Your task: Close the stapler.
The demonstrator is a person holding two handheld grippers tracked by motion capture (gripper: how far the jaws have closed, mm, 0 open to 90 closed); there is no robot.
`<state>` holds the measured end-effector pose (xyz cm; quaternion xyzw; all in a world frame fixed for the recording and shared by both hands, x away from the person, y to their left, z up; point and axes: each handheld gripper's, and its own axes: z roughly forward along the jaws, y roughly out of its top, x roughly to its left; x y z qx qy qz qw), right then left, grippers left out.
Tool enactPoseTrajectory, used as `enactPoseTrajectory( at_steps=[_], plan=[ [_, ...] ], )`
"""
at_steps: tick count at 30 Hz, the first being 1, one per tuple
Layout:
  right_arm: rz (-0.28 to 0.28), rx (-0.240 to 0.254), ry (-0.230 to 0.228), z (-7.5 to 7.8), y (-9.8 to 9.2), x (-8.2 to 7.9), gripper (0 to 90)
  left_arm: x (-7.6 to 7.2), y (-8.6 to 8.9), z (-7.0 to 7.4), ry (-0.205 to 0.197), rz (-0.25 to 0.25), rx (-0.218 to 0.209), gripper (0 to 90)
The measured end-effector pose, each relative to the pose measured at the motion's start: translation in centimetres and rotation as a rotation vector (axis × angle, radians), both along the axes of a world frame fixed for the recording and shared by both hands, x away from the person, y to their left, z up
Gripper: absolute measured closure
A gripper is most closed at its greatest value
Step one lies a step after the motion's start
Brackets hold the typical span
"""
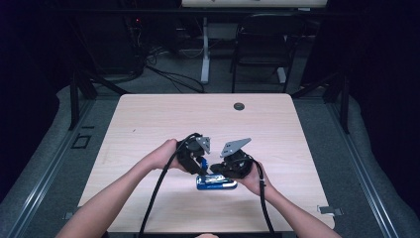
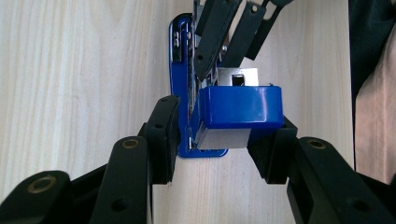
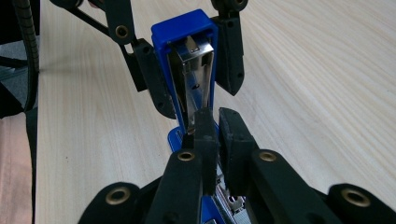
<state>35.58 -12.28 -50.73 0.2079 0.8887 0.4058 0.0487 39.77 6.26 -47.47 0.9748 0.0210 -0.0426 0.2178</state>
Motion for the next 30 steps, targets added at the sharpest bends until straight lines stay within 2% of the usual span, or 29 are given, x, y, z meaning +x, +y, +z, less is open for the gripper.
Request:
enactPoseTrajectory(
  at_steps=[3, 6, 15, 21, 30],
  plan=[
    [0.001, 0.002, -0.005, 0.1, 0.0, 0.0, 86.5, -0.1, 0.2, 0.0, 0.004, -0.012, -0.005, 61.1],
    [0.005, 0.003, -0.007, 0.3, 0.0, 0.0, 86.5, -0.2, 0.1, 0.0, -0.013, -0.008, -0.010, 64.2],
    [-0.009, 0.015, -0.012, 0.7, -0.8, -0.1, 86.4, -0.3, -1.3, -0.3, -0.012, -0.013, -0.029, 64.2],
    [-0.025, 0.000, -0.005, 0.8, -1.7, -0.1, 86.4, -0.1, -2.3, -0.6, -0.012, -0.029, -0.027, 64.4],
    [-0.070, 0.015, -0.024, 1.4, -3.5, -0.5, 86.3, 0.1, -3.4, -1.0, -0.003, -0.040, -0.021, 64.5]
  ],
)
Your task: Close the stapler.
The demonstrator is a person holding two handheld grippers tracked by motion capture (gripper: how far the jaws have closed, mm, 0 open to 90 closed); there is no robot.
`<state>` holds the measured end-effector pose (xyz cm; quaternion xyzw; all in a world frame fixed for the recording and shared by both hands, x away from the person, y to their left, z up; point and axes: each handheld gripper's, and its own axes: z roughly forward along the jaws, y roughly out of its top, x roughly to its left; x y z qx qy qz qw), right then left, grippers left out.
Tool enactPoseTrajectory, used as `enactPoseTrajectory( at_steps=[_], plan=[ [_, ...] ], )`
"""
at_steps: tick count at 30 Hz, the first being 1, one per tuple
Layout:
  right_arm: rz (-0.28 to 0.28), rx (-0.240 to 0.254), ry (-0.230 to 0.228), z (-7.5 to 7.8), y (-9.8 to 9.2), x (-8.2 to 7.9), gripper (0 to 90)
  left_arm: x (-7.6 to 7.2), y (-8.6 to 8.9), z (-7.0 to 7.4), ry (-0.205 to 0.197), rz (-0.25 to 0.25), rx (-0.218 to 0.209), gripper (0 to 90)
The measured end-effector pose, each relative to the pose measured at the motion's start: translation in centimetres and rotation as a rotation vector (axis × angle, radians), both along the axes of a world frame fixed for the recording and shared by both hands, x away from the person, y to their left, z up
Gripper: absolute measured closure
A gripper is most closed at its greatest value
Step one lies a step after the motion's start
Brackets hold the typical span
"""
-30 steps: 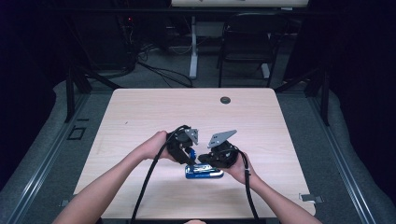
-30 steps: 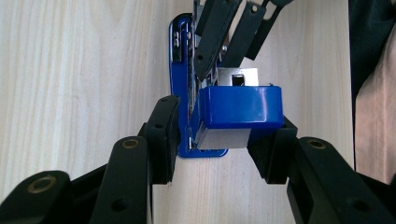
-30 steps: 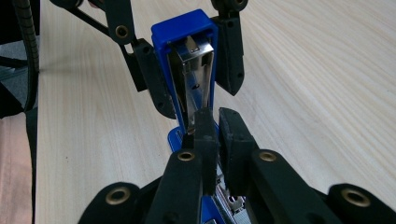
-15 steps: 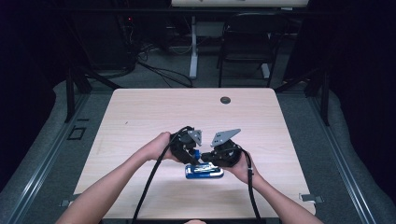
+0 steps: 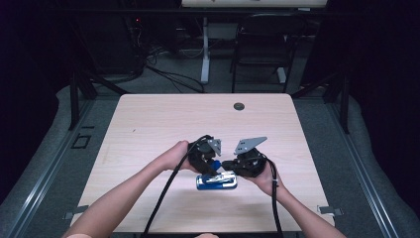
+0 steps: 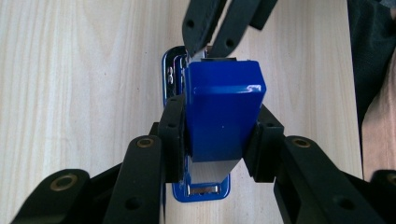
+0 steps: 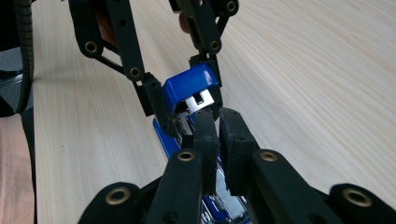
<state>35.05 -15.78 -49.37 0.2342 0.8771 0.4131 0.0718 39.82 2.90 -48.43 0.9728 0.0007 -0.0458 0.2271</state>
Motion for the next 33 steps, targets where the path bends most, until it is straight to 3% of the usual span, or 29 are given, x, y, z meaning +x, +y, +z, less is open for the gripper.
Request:
enactPoseTrajectory(
  at_steps=[7, 26, 31, 33],
  plan=[
    [-0.017, 0.032, -0.011, 0.6, -0.7, -0.1, 86.3, 0.0, -1.1, -0.6, 0.002, -0.003, 0.010, 64.5],
    [-0.007, 0.035, -0.025, 0.9, -0.8, -0.4, 87.1, 0.1, -2.0, -1.6, 0.008, 0.013, -0.011, 63.9],
    [-0.004, 0.007, -0.004, 0.6, -0.6, -0.3, 87.3, 0.0, -2.4, -2.1, 0.008, 0.013, 0.005, 63.5],
    [-0.004, -0.022, 0.004, 0.3, -0.5, -0.2, 87.3, 0.1, -2.3, -2.2, 0.019, 0.034, 0.005, 59.2]
  ],
)
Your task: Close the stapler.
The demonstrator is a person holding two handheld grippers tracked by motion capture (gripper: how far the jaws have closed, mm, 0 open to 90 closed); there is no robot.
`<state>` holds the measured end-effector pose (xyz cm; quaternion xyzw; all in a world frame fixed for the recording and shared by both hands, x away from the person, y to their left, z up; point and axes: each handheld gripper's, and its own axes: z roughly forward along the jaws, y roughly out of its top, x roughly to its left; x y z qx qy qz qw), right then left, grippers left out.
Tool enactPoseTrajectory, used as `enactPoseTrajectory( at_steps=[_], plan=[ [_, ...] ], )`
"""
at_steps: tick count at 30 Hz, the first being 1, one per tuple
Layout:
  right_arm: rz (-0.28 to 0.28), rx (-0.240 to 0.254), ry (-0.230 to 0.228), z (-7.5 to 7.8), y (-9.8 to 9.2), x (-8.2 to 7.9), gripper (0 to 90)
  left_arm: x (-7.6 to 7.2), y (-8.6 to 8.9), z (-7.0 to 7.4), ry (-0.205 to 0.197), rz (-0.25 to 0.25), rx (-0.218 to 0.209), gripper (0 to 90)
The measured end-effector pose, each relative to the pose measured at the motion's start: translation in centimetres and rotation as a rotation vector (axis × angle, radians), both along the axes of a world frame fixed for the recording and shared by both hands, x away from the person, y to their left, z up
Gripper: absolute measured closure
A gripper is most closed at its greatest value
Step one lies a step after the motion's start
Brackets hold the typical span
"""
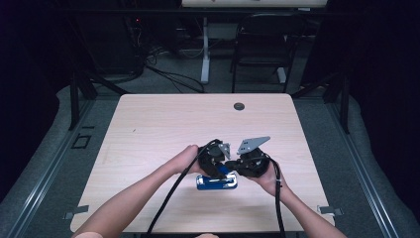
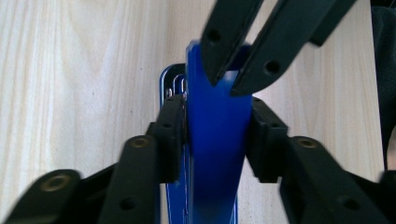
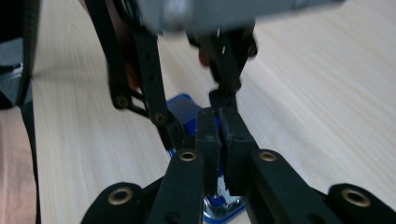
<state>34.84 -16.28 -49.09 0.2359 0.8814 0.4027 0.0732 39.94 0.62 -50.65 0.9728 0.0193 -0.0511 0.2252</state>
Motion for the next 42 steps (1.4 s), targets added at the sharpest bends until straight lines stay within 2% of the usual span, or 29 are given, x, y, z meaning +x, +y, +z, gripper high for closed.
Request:
enactPoseTrajectory(
  at_steps=[1, 5, 7, 8, 12, 19, 24, 32, 37, 38, 42],
  plan=[
    [0.002, -0.023, 0.008, -0.3, 0.1, 0.1, 87.3, 0.2, 0.1, 0.0, -0.007, 0.004, 0.009, 55.4],
    [-0.002, -0.102, 0.062, -1.9, 0.6, 0.4, 87.3, 0.4, 1.1, 0.2, -0.007, 0.063, -0.003, 44.3],
    [-0.002, -0.121, 0.068, -2.3, 0.6, 0.6, 87.5, 0.5, 1.8, 0.3, -0.009, 0.085, -0.013, 40.7],
    [-0.009, -0.108, 0.074, -2.4, 0.6, 0.7, 87.5, 0.5, 2.1, 0.4, -0.011, 0.093, -0.010, 38.5],
    [-0.033, -0.116, 0.086, -2.3, 0.4, 0.9, 87.8, 0.6, 3.8, 0.2, -0.010, 0.142, -0.035, 31.6],
    [-0.047, -0.122, 0.111, -2.4, 0.3, 1.1, 88.4, 0.4, 7.2, -0.2, -0.035, 0.237, -0.056, 21.1],
    [-0.051, -0.139, 0.123, -2.8, 0.3, 1.3, 89.0, 0.0, 9.7, -0.5, -0.044, 0.309, -0.091, 16.2],
    [-0.048, -0.145, 0.122, -2.8, 0.3, 1.3, 90.0, -0.1, 13.2, -0.9, -0.057, 0.404, -0.105, 15.4],
    [-0.056, -0.142, 0.124, -2.8, 0.4, 1.2, 90.0, -0.1, 14.3, -1.1, -0.049, 0.441, -0.112, 15.3],
    [-0.055, -0.166, 0.128, -3.0, 0.5, 1.3, 90.0, -0.1, 14.5, -1.1, -0.048, 0.445, -0.114, 15.2],
    [-0.054, -0.152, 0.116, -3.0, 0.4, 1.2, 90.0, -0.1, 14.8, -1.1, -0.049, 0.460, -0.120, 15.0]
  ],
)
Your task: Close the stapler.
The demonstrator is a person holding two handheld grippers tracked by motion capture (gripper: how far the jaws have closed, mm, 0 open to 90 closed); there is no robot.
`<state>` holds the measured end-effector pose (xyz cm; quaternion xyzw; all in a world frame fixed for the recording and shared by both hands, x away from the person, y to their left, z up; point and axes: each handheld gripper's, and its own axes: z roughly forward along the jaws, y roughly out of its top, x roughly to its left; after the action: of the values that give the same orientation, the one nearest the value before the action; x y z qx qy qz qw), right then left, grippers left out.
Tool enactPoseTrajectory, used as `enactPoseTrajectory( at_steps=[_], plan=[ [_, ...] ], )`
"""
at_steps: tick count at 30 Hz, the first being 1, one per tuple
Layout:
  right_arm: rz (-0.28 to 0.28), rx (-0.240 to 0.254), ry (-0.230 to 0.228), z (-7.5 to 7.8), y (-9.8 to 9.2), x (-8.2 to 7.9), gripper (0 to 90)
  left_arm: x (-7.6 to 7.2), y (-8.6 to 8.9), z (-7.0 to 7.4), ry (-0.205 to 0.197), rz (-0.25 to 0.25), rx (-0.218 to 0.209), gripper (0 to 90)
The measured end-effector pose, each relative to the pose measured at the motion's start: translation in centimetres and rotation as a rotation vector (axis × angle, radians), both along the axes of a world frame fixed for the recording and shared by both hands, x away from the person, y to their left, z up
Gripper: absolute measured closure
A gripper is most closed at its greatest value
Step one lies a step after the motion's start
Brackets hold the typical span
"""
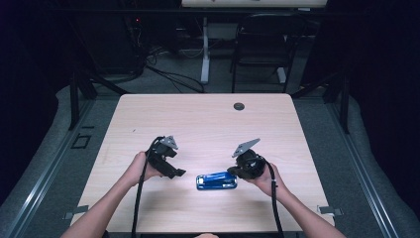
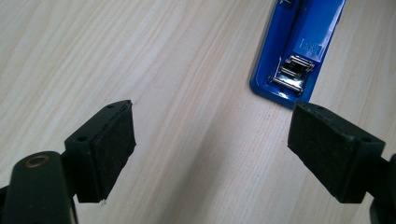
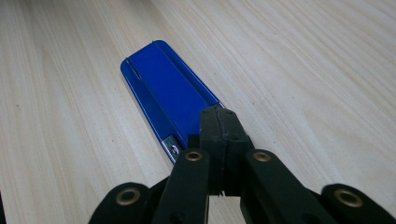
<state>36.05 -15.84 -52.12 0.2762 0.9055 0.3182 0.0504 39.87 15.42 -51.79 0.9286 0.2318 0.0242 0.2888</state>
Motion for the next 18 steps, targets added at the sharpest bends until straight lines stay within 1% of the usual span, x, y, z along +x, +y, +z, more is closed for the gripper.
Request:
enactPoseTrajectory(
  at_steps=[1, 2, 3, 4, 6, 8, 9, 11, 12, 13, 14, 15, 16, 18],
  plan=[
    [0.007, -0.010, -0.003, 0.1, 0.0, 0.0, 90.0, 0.0, 0.1, 0.0, 0.000, 0.002, -0.001, 14.9],
    [-0.006, 0.007, -0.001, 0.0, 0.0, 0.0, 87.2, 0.0, 0.1, -0.1, 0.000, 0.005, -0.001, 14.7],
    [-0.004, 0.009, -0.003, 0.2, -0.1, 0.0, 86.1, 0.0, 0.2, -0.1, -0.002, 0.009, -0.001, 14.5],
    [-0.002, 0.029, -0.010, 0.5, -0.3, 0.1, 83.7, 0.1, 0.3, -0.1, -0.009, 0.011, 0.002, 14.5],
    [-0.031, 0.032, -0.023, 1.0, -0.7, 0.2, 76.6, 0.1, 0.6, -0.1, -0.008, 0.026, -0.011, 14.1],
    [-0.048, 0.042, -0.033, 1.3, -1.2, 0.4, 69.5, 0.1, 0.9, -0.1, -0.014, 0.048, -0.019, 13.1],
    [-0.063, 0.031, -0.046, 1.5, -1.4, 0.5, 63.6, 0.2, 1.1, -0.1, -0.016, 0.054, -0.017, 11.6],
    [-0.090, 0.035, -0.046, 1.7, -1.8, 0.6, 52.3, 0.3, 1.3, -0.1, -0.023, 0.071, -0.011, 9.9],
    [-0.105, 0.016, -0.052, 1.8, -1.9, 0.7, 45.9, 0.4, 1.5, -0.2, -0.023, 0.086, -0.016, 9.1],
    [-0.112, -0.003, -0.081, 2.0, -2.1, 0.8, 39.6, 0.4, 1.7, -0.3, -0.024, 0.097, -0.016, 7.7],
    [-0.120, -0.008, -0.090, 2.0, -2.3, 0.8, 35.4, 0.6, 1.8, -0.4, -0.026, 0.108, -0.011, 6.4],
    [-0.125, -0.033, -0.103, 2.1, -2.5, 0.9, 30.5, 0.7, 2.0, -0.5, -0.029, 0.118, -0.008, 4.9],
    [-0.137, -0.042, -0.112, 2.2, -2.7, 1.0, 26.9, 0.8, 2.3, -0.6, -0.030, 0.133, -0.004, 3.9],
    [-0.159, -0.063, -0.104, 2.2, -3.4, 1.3, 19.4, 1.1, 2.7, -0.9, -0.031, 0.159, -0.003, 0.8]
  ],
)
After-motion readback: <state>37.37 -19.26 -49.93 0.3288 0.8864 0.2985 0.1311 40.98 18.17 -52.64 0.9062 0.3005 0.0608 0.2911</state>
